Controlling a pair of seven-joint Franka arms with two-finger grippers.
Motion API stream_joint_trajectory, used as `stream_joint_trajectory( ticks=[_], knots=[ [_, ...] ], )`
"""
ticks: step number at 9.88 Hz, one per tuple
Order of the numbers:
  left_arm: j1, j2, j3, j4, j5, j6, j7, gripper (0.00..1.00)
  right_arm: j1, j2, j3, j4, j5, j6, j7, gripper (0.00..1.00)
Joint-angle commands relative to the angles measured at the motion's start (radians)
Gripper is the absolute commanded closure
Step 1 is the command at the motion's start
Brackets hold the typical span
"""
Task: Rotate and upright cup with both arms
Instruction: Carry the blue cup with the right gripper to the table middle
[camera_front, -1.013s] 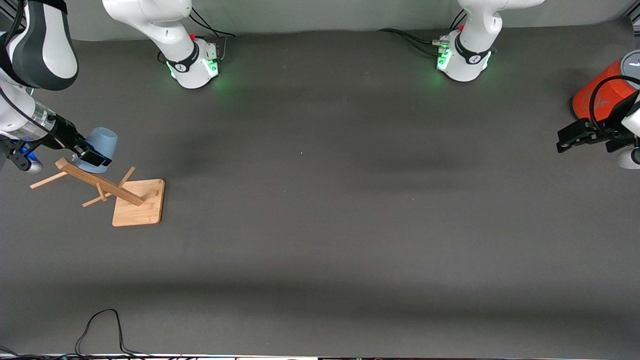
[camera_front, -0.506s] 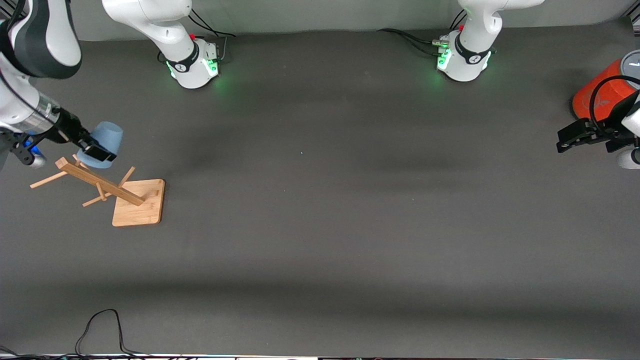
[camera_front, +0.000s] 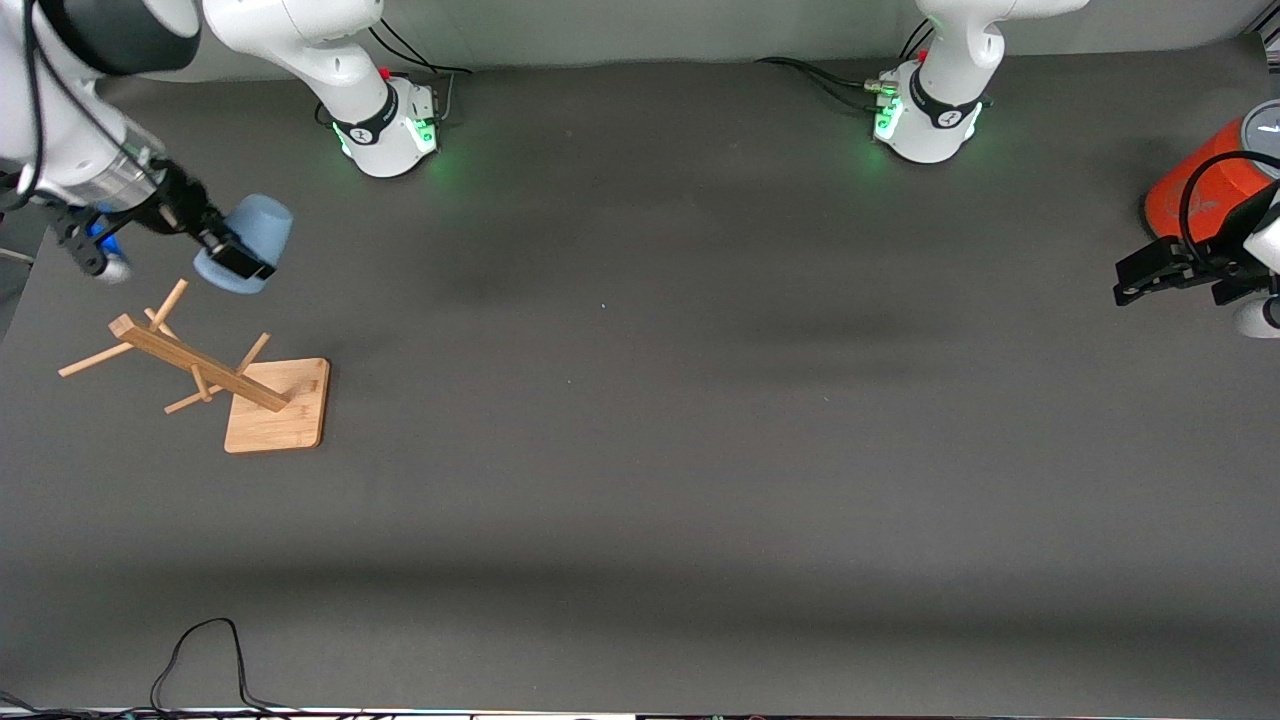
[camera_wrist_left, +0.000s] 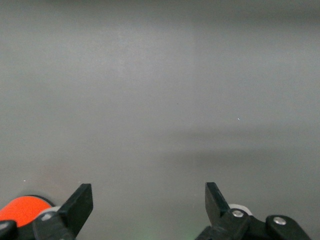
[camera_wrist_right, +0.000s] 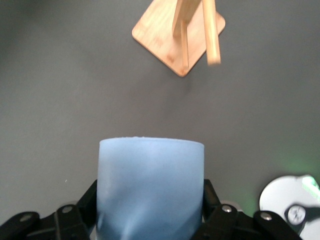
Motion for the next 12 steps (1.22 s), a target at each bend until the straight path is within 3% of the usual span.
stream_joint_trajectory(
  ticks=[1,3,5,7,10,12],
  knots=[
    [0.001,-0.005,0.003,-0.011,-0.006,0.014,0.004,0.0,0.172,0.011,-0.003,0.045,0.003,-0.03,0.296,0.48],
    [0.001,-0.001,0.001,-0.011,-0.006,0.019,0.002,0.0,0.343,0.111,-0.005,0.129,0.005,-0.017,0.581,0.48],
    [0.003,0.0,0.003,-0.011,-0.007,0.02,0.002,0.0,0.477,0.303,-0.005,0.295,0.008,-0.003,0.856,0.48],
    [0.006,0.002,0.003,-0.011,-0.007,0.022,0.002,0.0,0.557,0.479,-0.005,0.42,0.049,0.058,1.076,0.48],
    [0.009,0.002,0.003,-0.011,-0.007,0.022,0.002,0.0,0.678,0.703,-0.006,0.511,0.04,0.179,1.353,0.48],
    [0.012,0.003,0.003,-0.011,-0.007,0.023,0.004,0.0,0.729,0.88,-0.008,0.645,0.034,0.184,1.472,0.48]
  ],
)
